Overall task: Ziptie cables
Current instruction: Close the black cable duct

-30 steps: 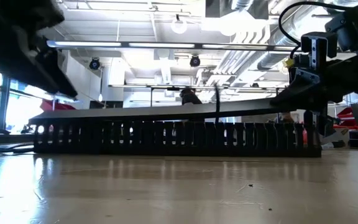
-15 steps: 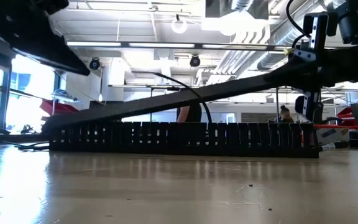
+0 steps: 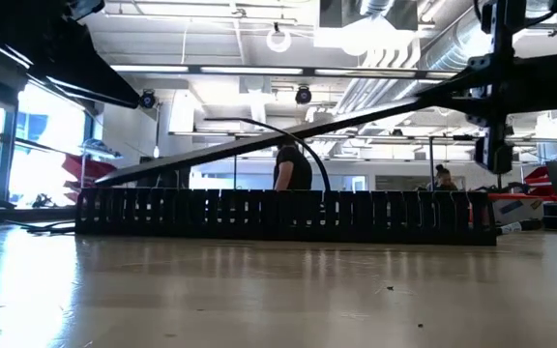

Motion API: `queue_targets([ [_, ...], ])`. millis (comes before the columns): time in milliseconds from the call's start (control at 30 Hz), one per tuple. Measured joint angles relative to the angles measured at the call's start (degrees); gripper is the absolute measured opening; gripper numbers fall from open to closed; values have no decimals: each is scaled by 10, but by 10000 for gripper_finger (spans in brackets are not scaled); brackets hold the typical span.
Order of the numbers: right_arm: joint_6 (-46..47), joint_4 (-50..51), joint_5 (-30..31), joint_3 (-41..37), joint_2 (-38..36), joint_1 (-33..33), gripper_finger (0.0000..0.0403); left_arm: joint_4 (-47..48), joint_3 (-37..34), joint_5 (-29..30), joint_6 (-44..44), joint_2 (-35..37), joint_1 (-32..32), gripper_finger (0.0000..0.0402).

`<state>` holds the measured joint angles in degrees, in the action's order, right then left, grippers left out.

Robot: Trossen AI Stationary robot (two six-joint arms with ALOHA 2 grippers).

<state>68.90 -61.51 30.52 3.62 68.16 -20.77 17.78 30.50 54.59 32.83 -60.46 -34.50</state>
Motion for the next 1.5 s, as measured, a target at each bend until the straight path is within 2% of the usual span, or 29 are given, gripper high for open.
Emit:
queue_targets([
  [200,42,46,101,42,0,-70,0,-13,0,-16,-25,0,13,172],
  [400,106,221,133,114,0,-89,0,-20,0,-52,-36,-2,32,150],
  [467,134,265,149,127,0,-94,0,-29,0,-80,-50,-7,41,132],
  [567,154,280,173,133,0,-104,0,-35,0,-119,-76,-17,51,90],
  [733,184,275,219,133,0,-117,0,-53,0,-134,-124,-26,65,10],
  [833,183,239,235,133,0,-119,0,-66,0,-134,-148,-18,74,12],
  [967,200,230,227,142,3,-119,0,-74,0,-151,-174,-1,86,8],
  [1133,232,231,218,182,48,-119,0,-74,0,-157,-207,16,106,2],
  [1267,282,231,217,202,103,-125,0,-74,0,-217,-236,21,134,1],
  [1367,320,231,250,205,128,-145,0,-74,0,-275,-249,17,156,0],
  [1500,354,229,322,205,137,-179,0,-74,0,-311,-266,15,178,0],
])
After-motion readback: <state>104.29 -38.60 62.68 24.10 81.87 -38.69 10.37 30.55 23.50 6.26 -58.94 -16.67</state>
